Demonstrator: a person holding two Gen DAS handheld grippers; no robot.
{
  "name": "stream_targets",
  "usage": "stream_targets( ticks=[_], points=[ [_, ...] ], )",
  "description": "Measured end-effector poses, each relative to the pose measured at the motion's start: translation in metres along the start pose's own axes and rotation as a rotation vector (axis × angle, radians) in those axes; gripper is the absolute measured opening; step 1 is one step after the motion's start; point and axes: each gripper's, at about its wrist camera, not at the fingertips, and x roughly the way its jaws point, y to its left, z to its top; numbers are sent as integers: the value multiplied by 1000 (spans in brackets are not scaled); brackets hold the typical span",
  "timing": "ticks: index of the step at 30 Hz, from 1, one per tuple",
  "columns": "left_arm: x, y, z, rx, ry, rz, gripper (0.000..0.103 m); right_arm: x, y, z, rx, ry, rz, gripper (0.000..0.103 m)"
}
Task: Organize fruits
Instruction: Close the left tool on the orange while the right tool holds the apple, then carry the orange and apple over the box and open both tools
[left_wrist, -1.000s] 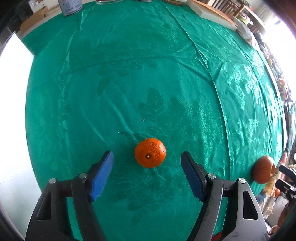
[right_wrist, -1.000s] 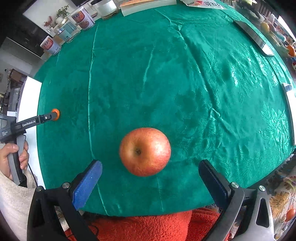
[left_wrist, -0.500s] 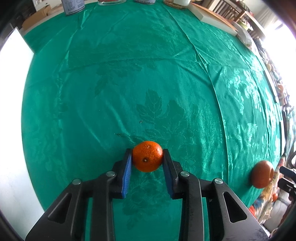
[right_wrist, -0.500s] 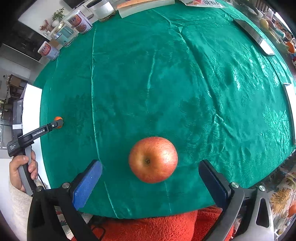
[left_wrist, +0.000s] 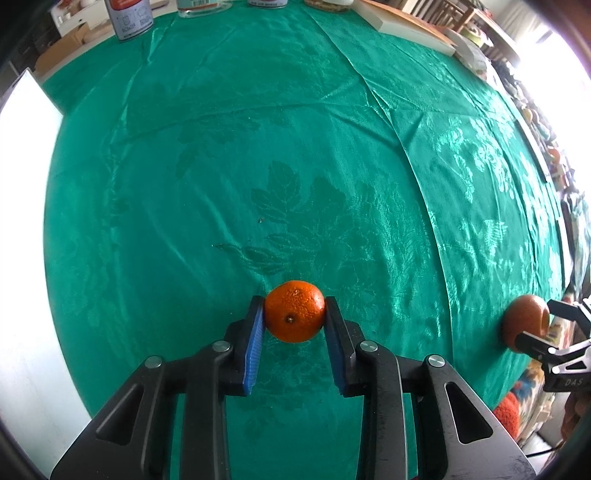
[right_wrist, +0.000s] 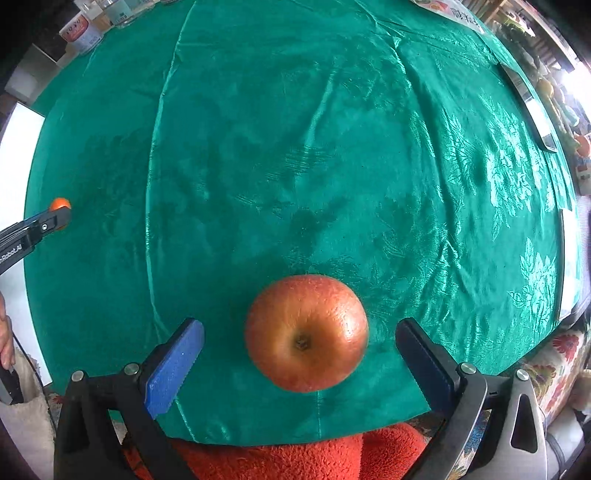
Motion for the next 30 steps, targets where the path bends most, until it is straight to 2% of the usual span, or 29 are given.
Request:
stream_targets(
  ticks=[1, 2, 3, 6, 9, 12, 15, 19, 23, 27, 30],
  points=[
    [1, 1, -1, -1, 3, -1, 31, 3, 0, 0, -2, 8, -3, 98],
    [1, 2, -3, -2, 6, -2, 31, 8, -1, -1, -1, 22, 21, 78],
    [3, 3, -4, -3, 9, -4, 31, 10, -3, -1, 10, 24, 44, 70],
    [2, 1, -8, -9, 1, -9, 31, 7, -4, -6, 2, 5, 47, 70],
    [-10, -1, -14, -16, -16, -51, 31, -9, -9, -14, 5, -29, 91, 70],
    [-39, -4, -26, -9, -58, -106, 31, -38, -6, -16, -16, -84, 122, 70],
    [-81, -5, -42, 0, -99, -193, 31, -79, 11, -19, -56, -148, 168, 70],
    [-172, 11, -68, 26, -194, -279, 31, -147, 55, -26, -150, -254, 244, 70],
    [-274, 53, -95, 12, -329, -296, 31, -218, 117, -39, -278, -351, 347, 70],
    [-346, 110, -120, -46, -418, -245, 31, -274, 196, -52, -419, -406, 434, 70],
    [-364, 164, -132, -116, -460, -170, 31, -293, 262, -57, -511, -423, 471, 70]
  ],
)
